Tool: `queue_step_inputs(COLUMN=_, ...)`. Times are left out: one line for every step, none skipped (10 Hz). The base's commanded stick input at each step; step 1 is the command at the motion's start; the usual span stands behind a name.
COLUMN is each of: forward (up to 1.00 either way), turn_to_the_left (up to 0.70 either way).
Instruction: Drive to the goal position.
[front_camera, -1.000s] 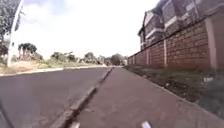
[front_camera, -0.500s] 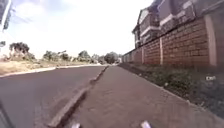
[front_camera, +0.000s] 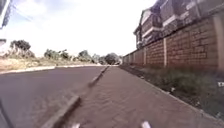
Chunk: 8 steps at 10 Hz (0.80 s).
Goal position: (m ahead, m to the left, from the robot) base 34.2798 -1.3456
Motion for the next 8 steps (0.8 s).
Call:
queue_step_inputs(forward=0.7, turn_to_the_left=0.0)
queue_step_inputs(forward=0.7, turn_to_the_left=0.0)
queue_step_inputs(forward=0.7, turn_to_the_left=0.0)
queue_step_inputs(forward=0.7, turn_to_the_left=0.0)
queue_step_inputs(forward=0.7, turn_to_the_left=0.0)
queue_step_inputs(forward=0.7, turn_to_the_left=0.0)
queue_step_inputs(forward=0.7, turn_to_the_left=0.0)
queue_step_inputs(forward=0.7, turn_to_the_left=0.0)
